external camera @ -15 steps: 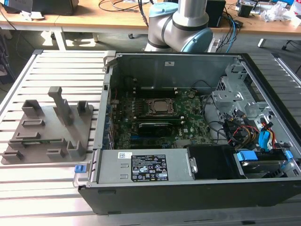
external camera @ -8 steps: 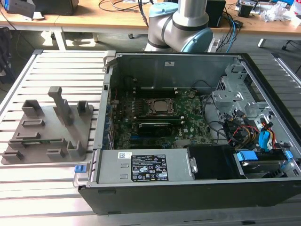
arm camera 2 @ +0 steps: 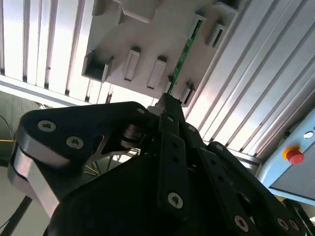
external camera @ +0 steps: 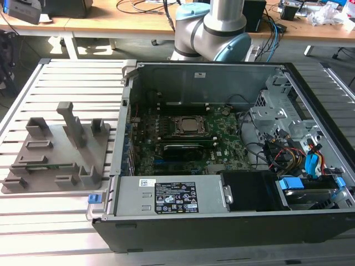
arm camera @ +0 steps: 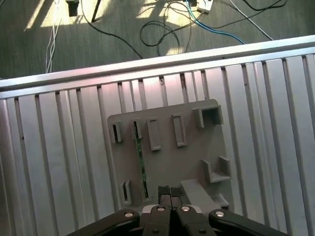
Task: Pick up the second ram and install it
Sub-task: 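Pick up the second ram and move it above second insertion slot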
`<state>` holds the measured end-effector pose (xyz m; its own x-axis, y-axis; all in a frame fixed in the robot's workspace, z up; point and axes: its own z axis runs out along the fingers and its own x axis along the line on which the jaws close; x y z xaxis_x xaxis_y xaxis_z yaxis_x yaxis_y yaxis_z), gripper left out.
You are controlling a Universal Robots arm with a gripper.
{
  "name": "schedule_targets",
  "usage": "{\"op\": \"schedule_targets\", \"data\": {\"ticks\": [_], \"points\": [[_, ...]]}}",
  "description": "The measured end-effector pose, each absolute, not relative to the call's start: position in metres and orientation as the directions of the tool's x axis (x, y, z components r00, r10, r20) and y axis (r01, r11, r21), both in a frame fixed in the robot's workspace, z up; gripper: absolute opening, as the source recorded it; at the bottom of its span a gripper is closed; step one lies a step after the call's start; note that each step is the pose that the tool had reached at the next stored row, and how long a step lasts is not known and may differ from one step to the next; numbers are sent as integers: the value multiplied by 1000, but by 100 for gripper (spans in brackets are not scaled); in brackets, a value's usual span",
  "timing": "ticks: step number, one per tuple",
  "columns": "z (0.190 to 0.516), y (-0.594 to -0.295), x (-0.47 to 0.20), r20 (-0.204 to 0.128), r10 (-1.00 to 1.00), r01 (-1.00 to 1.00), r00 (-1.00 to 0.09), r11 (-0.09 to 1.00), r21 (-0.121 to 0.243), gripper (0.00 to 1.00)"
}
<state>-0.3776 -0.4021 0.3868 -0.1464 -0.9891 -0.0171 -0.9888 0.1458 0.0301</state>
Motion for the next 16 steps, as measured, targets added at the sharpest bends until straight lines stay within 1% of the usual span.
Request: {"op": "schedule_targets", "data": {"ticks": [1,2,3,4,5,9,12,16], "points": [[387,-402,-378,-40,-989,-990,-142,140,33,11],[387,-402,-378,-42,-991,-992,-123,122,34,11],[387,-402,-378,-39,-995,-995,-94,93,33,11],[387,-402,-378,-21,-997,-997,-67,67,32,11],[387,-402,-378,-14,-998,-997,-65,65,31,11],[387,-402,-378,-14,-998,-997,-65,65,31,11],[387,-402,-378,-13,-998,-997,-65,65,31,30],[387,-402,-378,-13,-998,-997,-65,65,31,30]]}}
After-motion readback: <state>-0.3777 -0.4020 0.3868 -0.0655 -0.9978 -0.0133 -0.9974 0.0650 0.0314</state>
